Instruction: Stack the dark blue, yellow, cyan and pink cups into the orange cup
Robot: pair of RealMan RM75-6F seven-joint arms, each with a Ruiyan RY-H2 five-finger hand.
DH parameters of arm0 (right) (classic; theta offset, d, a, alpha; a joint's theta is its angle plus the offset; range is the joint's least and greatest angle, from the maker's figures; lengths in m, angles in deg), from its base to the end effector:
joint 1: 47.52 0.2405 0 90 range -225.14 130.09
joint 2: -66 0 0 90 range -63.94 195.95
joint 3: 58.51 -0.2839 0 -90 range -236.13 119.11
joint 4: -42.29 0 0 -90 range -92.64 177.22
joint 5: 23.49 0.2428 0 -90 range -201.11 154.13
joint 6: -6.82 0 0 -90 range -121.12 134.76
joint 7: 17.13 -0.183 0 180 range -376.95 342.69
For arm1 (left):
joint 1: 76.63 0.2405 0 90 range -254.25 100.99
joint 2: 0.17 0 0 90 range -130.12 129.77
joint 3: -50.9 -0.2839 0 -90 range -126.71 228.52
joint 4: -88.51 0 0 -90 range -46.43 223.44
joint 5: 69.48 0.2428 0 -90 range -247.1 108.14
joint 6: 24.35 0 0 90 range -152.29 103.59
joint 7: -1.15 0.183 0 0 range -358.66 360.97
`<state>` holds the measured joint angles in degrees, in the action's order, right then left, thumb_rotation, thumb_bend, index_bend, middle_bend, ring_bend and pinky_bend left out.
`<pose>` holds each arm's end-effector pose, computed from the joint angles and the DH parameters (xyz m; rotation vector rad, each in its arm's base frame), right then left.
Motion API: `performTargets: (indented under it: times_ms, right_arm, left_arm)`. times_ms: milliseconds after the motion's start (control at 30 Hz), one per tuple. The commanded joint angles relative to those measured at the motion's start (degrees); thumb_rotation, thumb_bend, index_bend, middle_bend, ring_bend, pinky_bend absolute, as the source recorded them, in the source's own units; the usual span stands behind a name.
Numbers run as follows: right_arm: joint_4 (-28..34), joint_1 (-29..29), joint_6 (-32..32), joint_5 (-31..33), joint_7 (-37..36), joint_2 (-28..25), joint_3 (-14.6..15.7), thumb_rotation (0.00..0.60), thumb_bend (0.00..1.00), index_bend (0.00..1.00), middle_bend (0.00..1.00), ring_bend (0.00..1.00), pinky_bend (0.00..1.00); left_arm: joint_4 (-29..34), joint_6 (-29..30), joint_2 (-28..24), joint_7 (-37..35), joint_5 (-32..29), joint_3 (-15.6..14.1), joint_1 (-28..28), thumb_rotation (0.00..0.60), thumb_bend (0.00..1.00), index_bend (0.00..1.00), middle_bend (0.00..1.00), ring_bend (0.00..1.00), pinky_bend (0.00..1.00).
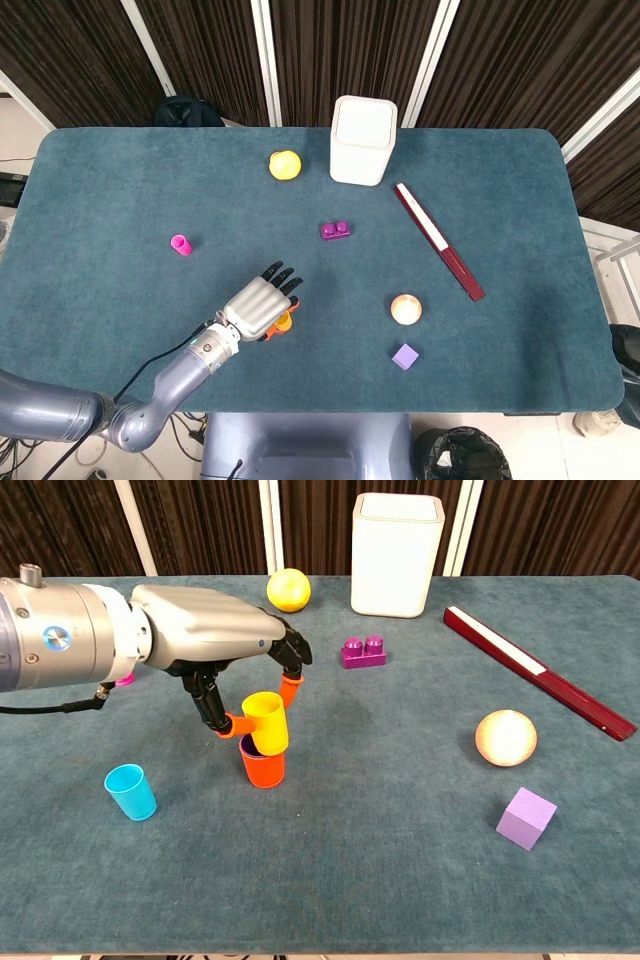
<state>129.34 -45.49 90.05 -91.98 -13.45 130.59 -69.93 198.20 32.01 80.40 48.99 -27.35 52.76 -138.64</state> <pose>-0.4161 -0.2322 0.1962 1.0518 -0.8726 0.7046 -0.0540 0.3443 -0.0683 -2.2636 -0.6459 -0.6662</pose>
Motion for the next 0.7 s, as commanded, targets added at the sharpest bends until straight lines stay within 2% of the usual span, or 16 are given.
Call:
performTargets:
  times_ms: [33, 333, 433, 600, 700]
  right_arm:
    - [0.0, -0.01, 0.03, 0.04, -0.01, 0.0, -0.03, 0.6, 0.42, 0.04, 0.0, 0.04, 0.02]
    - [-0.23, 0.19, -0.46, -0.1, 0.08, 0.24, 0.16, 0.6, 0.42, 0.04, 0.0, 0.04, 0.02]
    - [-0.21, 0.19, -0.36, -0.13, 0.18, 0.29, 0.15, 0.6, 0.42, 0.04, 0.0, 0.04, 0.02]
    - [-0.1, 0.16, -0.31, -0.11, 0.37, 0.31, 0.18, 0.6, 0.42, 0.04, 0.0, 0.04, 0.02]
    - [-0.03, 0.19, -0.42, -0.19, 0.42, 0.26, 0.26, 0.6, 0.42, 0.04, 0.0, 0.04, 0.02]
  left_arm:
    - [-0.25, 0.35, 0.2, 0.2, -0.17, -0.33, 0.03, 0.6, 0.35, 0.45, 0.11, 0.0, 0.0]
    - [-1.63, 1.05, 0.92, 0.78, -0.82, -1.6, 0.24, 0.6, 0.35, 0.44, 0.11, 0.0, 0.0]
    - [-2.41, 0.92, 1.39, 0.96, -0.82, -2.06, 0.25, 0.6, 0.34, 0.37, 0.11, 0.0, 0.0]
    - [-2.72, 0.03, 1.35, 1.07, -0.87, -2.78, 0.09, 0.6, 0.22, 0.17, 0.08, 0.0, 0.0]
    - [-1.66, -0.73, 0.07, 1.18, -0.7, -3.21, -0.16, 0.6, 0.21, 0.13, 0.07, 0.0, 0.0]
